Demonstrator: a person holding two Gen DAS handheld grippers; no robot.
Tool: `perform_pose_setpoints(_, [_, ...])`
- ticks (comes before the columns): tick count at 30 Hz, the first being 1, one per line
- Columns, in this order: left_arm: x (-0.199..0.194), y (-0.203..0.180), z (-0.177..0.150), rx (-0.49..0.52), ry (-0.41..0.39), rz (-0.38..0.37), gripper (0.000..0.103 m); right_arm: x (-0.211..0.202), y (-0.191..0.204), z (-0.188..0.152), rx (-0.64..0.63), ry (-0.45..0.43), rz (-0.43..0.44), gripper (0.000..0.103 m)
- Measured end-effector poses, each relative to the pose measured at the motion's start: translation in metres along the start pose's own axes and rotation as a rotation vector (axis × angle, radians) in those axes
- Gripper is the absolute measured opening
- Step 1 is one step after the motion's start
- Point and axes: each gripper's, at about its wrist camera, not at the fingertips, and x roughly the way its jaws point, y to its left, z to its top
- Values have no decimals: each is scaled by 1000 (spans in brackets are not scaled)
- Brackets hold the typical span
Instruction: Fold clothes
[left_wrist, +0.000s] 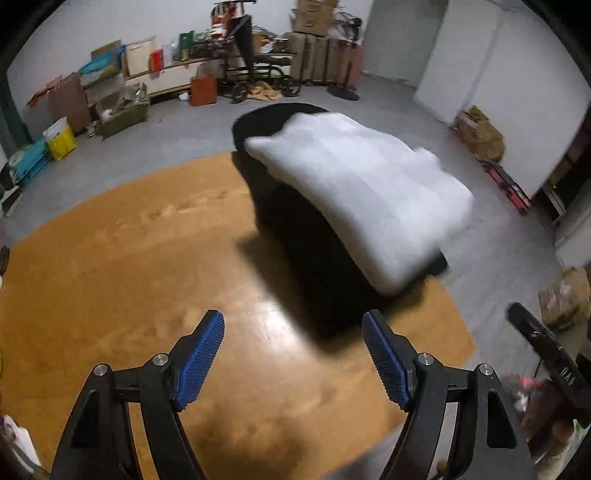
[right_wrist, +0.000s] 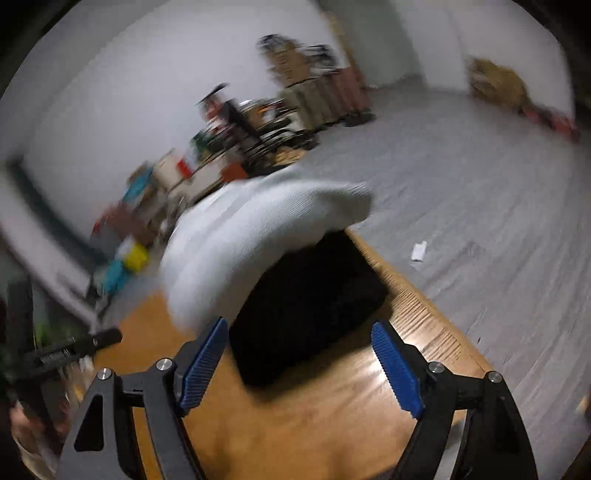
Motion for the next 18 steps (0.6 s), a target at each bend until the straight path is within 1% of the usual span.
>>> perform_pose_setpoints(1, [-8,-5,-12,4,13,7,78,-8,11,-10,-47,-5,18,84])
perform_pose_setpoints(3, [-23,-15,-30,16,-7,34,78,-25,30,-36,-133,-14,48,85])
perform_pose_setpoints(4, [-26,-18,-40,29,-13,38,78,-32,38,-44,-161,-19,45,88])
perform_pose_setpoints(6, [-42,-34,-49,44,-25,17,78,-48,55,-57,-218,-29,32,92])
perform_pose_setpoints(9, [-82,-50,-66,89,-99,36,78,-86,77,-72,-300,-65,43,103])
perform_pose_setpoints(10, [-104,-55,-72,102,-133,50,78,-99,83,-76,-325,-84,48,103])
perform_pose_setpoints(11, [-117,-56,-76,107,-148,56,79,-110,90,-78,-350,-103,45,103])
perform_pose_setpoints(13, [-140,-58,-80,109,-169,65,79,-124,105,-72,-392,-139,13,103])
perform_pose_setpoints(15, [-156,-62,-78,103,-183,79,79,-144,116,-68,-405,-162,-27,103])
perform_pose_setpoints(16, [-162,-64,-76,98,-193,84,80,-155,119,-66,-398,-169,-30,103])
perform_pose_setpoints(18, [-173,-69,-73,87,-211,94,81,-170,122,-59,-384,-171,10,103])
